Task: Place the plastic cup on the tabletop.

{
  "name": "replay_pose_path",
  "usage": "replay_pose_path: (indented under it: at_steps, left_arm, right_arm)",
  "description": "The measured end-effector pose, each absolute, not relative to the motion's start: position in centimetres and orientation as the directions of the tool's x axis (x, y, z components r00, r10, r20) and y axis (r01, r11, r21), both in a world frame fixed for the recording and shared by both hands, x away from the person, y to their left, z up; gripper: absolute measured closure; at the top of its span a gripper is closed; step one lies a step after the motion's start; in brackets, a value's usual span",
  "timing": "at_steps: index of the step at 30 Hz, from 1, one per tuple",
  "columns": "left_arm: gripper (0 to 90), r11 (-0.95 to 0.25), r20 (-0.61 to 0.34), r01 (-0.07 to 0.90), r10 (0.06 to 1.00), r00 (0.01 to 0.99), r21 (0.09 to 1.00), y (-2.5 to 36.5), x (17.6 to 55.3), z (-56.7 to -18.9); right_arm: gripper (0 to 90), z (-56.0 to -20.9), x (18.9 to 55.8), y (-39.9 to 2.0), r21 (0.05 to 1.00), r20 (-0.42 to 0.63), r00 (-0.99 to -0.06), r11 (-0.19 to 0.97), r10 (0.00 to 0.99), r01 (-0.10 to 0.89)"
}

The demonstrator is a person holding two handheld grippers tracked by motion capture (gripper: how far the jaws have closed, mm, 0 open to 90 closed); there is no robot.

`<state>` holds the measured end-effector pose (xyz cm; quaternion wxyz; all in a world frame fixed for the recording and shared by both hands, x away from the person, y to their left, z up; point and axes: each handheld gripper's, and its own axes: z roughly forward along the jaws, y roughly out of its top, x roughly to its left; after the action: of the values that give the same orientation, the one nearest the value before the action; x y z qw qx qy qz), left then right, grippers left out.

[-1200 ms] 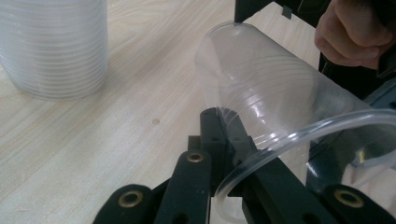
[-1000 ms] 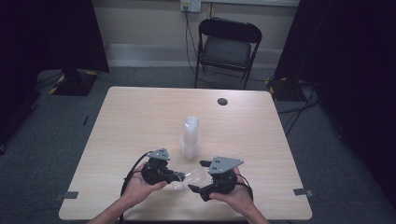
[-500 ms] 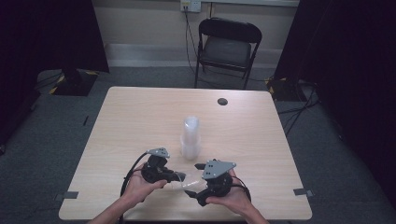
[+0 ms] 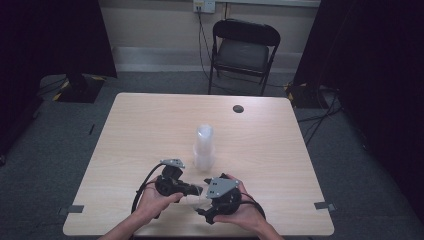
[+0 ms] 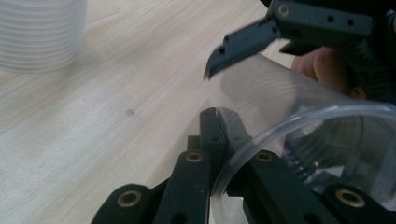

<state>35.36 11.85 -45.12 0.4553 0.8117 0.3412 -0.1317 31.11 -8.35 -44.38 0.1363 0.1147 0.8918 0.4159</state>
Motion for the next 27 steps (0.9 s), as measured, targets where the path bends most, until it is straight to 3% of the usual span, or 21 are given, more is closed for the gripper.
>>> replay_pose_path:
  at_steps: [15, 27]
  left_arm:
    - [89.2, -0.414, -0.488, 0.661, 0.453, 0.746, 0.626, 11.1, 35.2, -45.3]
    - [89.0, -0.426, -0.476, 0.657, 0.46, 0.749, 0.622, 10.7, 35.1, -45.2]
  right_arm:
    - [25.7, -43.9, 30.3, -7.3, 0.78, -0.179, -0.94, 0.624, 0.29, 0.045]
    - [26.4, -43.8, 30.2, -7.0, 0.772, -0.201, -0.935, 0.635, 0.293, 0.033]
